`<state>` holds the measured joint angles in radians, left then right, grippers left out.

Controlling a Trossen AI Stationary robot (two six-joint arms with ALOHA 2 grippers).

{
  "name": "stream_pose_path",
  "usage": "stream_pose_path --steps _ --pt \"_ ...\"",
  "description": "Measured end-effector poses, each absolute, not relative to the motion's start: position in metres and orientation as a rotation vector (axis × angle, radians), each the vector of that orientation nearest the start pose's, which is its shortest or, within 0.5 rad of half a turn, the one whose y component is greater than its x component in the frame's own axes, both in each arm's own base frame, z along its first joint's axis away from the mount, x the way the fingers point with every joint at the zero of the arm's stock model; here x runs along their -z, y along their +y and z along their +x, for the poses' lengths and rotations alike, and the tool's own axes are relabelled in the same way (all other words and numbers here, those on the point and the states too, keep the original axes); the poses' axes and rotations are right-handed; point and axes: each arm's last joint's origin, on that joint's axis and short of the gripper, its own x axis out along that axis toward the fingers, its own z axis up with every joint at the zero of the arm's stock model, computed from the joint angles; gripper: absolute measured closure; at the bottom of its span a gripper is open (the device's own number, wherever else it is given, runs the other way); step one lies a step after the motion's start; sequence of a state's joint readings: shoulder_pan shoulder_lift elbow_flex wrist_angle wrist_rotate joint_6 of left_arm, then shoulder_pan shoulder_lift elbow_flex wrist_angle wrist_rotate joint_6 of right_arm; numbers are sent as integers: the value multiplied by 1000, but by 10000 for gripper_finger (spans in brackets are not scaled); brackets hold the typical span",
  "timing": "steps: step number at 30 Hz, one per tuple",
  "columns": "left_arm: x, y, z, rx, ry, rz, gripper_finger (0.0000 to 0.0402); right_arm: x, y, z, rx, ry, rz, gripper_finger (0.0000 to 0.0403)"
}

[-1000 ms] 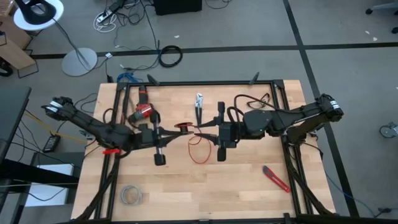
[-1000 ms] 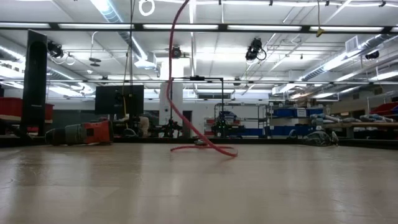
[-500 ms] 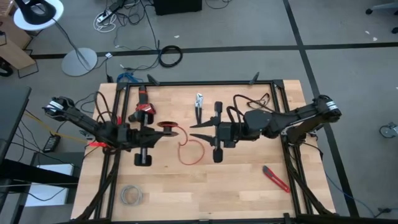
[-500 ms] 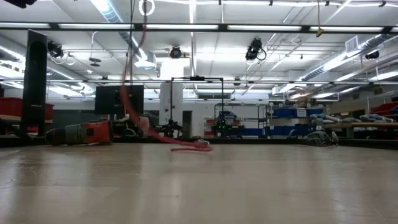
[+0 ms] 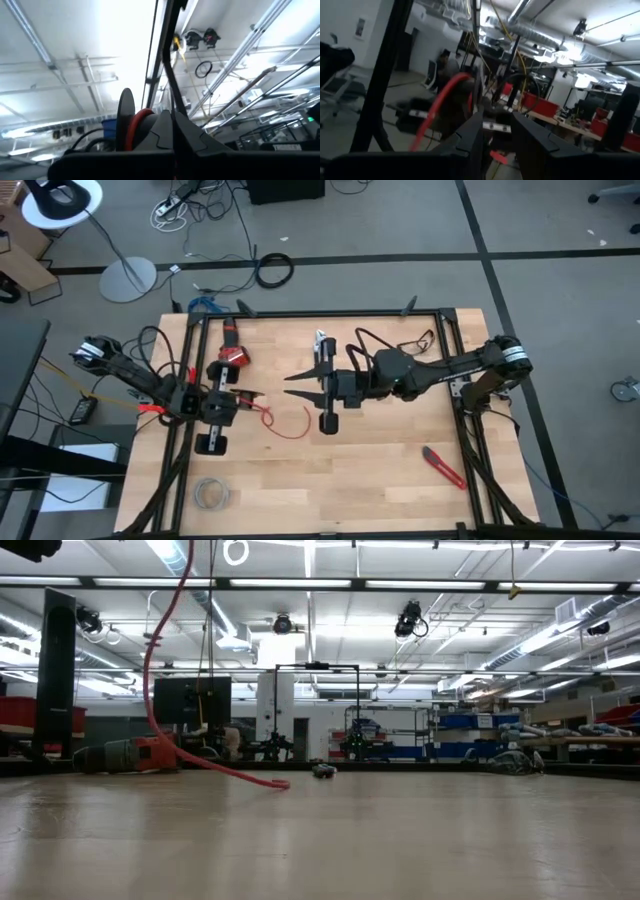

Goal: Coil cords
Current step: Coil the red wire onto the black spool

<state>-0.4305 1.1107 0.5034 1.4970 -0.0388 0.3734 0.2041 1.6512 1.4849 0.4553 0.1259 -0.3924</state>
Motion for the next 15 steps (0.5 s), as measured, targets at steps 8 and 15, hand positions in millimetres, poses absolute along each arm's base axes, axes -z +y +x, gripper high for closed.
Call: stream_pose_path --steps 8,15 --pt "-318 -78 191 161 -928 152 401 -413 71 379 -60 -313 -324 305" --pt "-322 -75 206 137 -919 147 401 -412 68 379 -58 -300 -316 305"
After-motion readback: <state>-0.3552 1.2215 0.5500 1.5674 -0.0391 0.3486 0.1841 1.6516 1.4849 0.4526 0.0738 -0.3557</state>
